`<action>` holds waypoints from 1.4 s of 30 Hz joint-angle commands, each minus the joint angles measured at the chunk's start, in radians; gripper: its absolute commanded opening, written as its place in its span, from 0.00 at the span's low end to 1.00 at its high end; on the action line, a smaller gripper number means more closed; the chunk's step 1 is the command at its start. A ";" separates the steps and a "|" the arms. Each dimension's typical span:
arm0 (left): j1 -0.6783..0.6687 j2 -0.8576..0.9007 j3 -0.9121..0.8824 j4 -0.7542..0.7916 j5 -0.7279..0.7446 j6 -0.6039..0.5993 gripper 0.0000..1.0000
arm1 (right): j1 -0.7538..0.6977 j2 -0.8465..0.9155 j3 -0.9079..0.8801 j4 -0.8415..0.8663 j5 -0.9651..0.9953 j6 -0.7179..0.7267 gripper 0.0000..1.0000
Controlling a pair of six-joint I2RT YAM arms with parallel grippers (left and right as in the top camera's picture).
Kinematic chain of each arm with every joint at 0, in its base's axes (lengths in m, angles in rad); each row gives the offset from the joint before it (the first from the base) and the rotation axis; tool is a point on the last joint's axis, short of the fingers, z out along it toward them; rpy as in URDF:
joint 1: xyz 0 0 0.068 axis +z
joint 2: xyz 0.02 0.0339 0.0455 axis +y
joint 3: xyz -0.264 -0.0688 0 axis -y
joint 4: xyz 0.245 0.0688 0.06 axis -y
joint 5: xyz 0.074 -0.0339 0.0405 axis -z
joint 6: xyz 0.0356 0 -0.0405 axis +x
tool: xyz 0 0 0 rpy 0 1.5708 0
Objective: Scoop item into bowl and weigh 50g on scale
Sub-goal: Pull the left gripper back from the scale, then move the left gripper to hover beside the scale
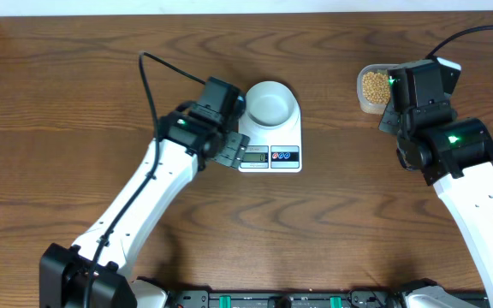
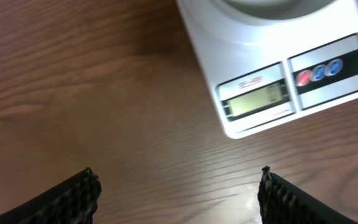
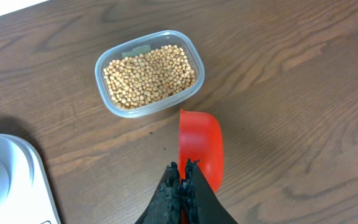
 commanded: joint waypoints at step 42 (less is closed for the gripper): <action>-0.028 -0.011 0.000 0.040 0.085 -0.044 0.84 | -0.005 0.007 -0.006 0.006 0.023 -0.003 0.01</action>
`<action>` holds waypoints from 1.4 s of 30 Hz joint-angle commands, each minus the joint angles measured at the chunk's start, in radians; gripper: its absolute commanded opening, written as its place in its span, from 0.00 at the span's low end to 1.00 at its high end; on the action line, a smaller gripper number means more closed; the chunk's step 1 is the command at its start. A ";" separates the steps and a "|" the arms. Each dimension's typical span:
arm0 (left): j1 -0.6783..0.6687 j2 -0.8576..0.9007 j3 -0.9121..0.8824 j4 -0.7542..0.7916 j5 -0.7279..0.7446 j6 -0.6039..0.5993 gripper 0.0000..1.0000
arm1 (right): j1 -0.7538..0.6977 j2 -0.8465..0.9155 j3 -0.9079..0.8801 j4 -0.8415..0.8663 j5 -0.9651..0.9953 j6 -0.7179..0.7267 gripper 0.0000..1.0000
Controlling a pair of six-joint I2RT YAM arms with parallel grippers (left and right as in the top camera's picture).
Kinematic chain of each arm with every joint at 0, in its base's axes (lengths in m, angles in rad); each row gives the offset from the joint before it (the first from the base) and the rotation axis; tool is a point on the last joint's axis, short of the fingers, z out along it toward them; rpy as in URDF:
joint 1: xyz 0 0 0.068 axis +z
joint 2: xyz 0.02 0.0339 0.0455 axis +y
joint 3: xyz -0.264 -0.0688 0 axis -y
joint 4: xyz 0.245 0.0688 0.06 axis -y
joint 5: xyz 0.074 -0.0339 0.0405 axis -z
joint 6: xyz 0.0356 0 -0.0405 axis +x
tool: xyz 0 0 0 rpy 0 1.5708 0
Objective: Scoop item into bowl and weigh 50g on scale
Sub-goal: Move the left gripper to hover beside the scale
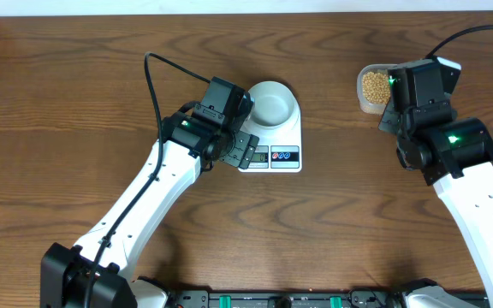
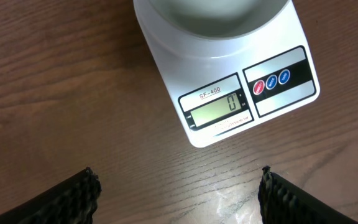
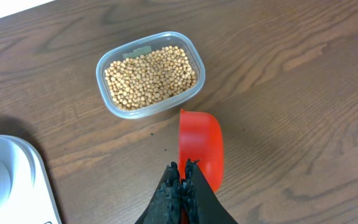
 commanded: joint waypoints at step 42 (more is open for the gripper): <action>0.034 -0.235 -0.036 -0.020 0.227 0.323 0.84 | -0.005 0.007 -0.006 -0.005 -0.120 -0.012 0.01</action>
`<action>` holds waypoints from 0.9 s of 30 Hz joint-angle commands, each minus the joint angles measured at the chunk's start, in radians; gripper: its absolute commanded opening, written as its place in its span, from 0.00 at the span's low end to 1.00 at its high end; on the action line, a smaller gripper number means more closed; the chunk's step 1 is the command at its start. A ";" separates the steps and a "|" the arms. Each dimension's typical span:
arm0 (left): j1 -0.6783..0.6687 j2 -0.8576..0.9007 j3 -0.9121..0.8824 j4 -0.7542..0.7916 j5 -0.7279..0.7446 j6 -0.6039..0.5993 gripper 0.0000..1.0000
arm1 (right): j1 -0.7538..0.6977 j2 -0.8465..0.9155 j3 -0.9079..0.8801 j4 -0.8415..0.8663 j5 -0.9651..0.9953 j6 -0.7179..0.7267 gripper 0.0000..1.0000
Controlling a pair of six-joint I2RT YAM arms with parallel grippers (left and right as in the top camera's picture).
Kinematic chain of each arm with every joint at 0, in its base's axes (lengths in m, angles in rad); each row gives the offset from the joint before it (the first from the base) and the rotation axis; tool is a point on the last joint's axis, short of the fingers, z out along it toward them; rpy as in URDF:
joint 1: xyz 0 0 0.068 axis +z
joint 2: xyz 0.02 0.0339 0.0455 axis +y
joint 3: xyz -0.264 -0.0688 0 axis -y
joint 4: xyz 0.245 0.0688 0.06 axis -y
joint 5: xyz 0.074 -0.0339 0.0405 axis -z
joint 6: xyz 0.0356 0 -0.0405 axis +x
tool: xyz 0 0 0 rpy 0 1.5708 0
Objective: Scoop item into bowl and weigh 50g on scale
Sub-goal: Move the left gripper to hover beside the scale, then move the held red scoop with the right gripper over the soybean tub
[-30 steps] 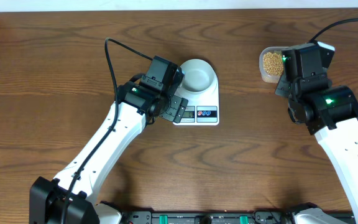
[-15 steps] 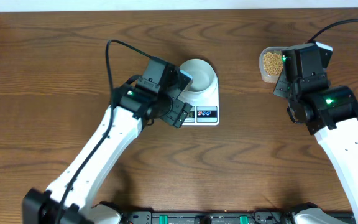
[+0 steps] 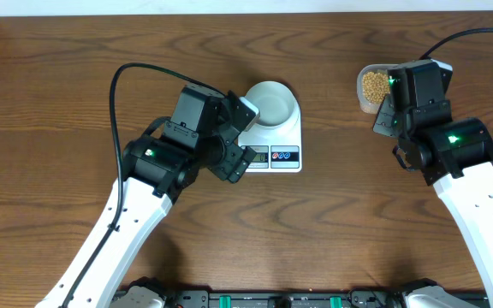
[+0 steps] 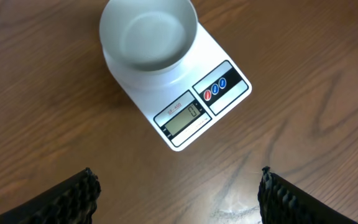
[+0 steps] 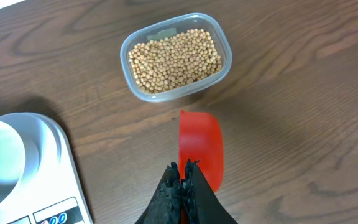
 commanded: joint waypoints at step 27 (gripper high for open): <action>0.114 -0.004 -0.041 0.061 0.148 0.050 0.84 | -0.172 0.026 0.039 -0.013 -0.203 -0.134 0.01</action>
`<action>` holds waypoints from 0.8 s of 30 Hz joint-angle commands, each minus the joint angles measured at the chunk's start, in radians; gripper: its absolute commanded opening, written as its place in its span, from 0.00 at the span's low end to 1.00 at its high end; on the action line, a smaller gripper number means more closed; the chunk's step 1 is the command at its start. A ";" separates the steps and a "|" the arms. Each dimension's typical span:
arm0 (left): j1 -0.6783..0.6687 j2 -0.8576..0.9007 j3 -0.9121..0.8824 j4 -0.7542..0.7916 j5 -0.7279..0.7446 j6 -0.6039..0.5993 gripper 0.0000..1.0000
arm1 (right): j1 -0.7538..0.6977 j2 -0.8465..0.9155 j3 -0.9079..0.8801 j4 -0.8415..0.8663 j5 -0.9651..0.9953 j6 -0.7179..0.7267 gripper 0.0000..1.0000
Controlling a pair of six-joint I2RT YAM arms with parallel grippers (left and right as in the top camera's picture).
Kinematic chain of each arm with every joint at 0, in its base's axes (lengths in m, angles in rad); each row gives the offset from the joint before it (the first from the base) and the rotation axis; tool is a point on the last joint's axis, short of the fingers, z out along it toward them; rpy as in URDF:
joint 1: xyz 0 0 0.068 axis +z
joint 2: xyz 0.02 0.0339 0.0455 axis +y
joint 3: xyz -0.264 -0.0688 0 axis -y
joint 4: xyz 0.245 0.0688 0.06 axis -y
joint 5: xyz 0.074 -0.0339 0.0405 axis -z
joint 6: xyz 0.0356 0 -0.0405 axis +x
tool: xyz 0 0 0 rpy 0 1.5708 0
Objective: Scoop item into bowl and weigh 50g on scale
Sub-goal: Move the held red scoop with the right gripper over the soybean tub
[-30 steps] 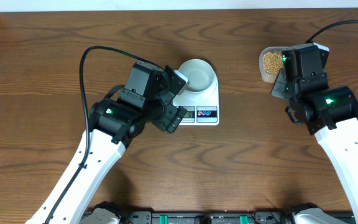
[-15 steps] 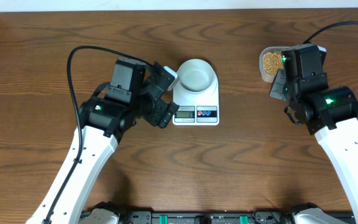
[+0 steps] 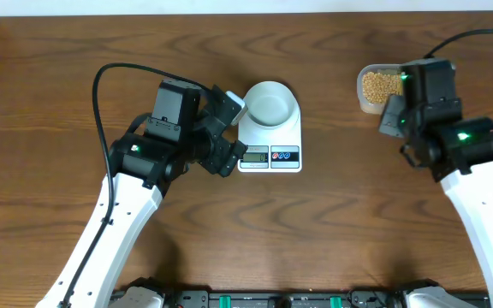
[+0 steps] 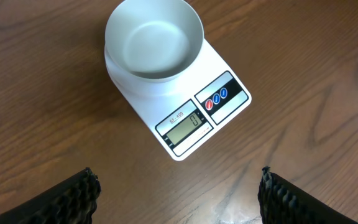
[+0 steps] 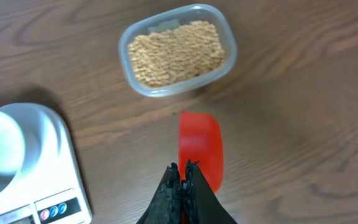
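An empty white bowl (image 4: 153, 42) sits on the white digital scale (image 4: 211, 111), whose display reads 0. The same bowl (image 3: 270, 102) and scale (image 3: 281, 156) lie mid-table in the overhead view. My left gripper (image 4: 178, 190) hangs open above the table, nearer than the scale, holding nothing. A clear tub of soybeans (image 5: 176, 51) stands at the far right; the same tub (image 3: 378, 86) shows overhead. My right gripper (image 5: 184, 169) is shut on the handle of a red scoop (image 5: 199, 148), held above the wood just short of the tub.
Brown wooden table (image 3: 332, 231) all around. A black cable (image 3: 109, 77) loops off the left arm; another cable (image 3: 478, 36) runs from the right arm at the far right edge.
The left arm has drawn a little further left and back from the scale. The right gripper with the red scoop has risen or pulled back; tub and scale look smaller in its view.
The left gripper was low and open right by the scale's display. Then the display read 0 and the gripper was higher. Each later moment it stood farther from the scale. The right gripper kept the red scoop near the bean tub throughout, shifting slightly.
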 commanded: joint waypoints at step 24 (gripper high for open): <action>0.003 -0.005 -0.004 0.002 0.020 0.014 0.84 | -0.250 0.633 0.742 -0.323 -0.211 -0.336 0.01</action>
